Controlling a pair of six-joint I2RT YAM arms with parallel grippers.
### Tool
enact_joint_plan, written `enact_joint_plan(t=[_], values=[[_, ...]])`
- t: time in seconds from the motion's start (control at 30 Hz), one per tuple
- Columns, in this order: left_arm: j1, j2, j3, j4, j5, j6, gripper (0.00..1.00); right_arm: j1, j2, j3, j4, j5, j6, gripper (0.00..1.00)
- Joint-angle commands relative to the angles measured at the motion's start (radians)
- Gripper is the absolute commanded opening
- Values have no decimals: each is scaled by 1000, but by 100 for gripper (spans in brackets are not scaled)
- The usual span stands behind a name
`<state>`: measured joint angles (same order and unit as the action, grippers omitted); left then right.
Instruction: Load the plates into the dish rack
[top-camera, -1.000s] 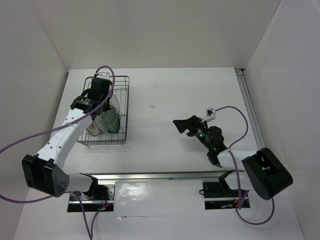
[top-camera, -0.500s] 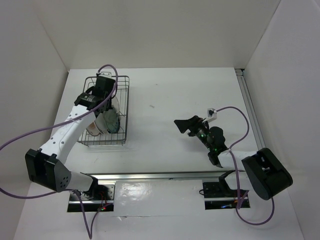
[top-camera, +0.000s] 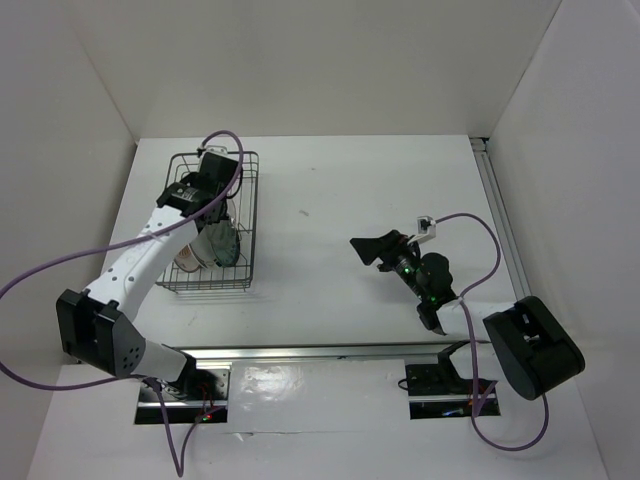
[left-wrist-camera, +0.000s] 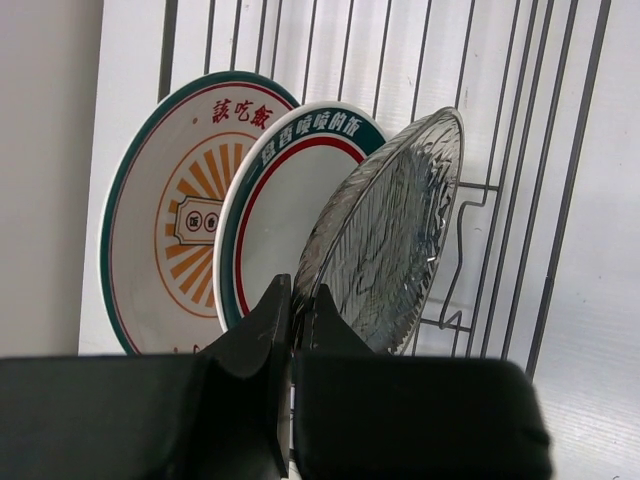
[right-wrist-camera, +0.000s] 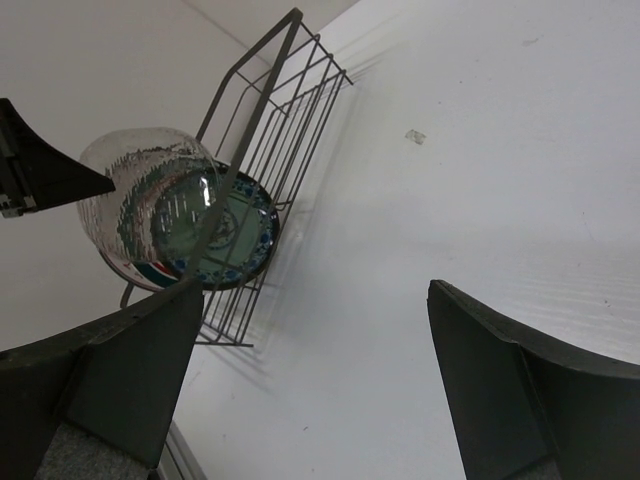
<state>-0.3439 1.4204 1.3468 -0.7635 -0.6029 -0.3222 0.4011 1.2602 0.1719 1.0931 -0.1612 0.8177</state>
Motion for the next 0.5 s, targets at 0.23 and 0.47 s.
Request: enact_joint_plan(t=[0.23, 0.47], values=[[0, 3, 26, 1, -60, -21, 0, -16, 13, -14, 100, -17, 3, 100], [0, 12, 26, 1, -49, -21, 0, -16, 4, -14, 100, -26, 3, 100]])
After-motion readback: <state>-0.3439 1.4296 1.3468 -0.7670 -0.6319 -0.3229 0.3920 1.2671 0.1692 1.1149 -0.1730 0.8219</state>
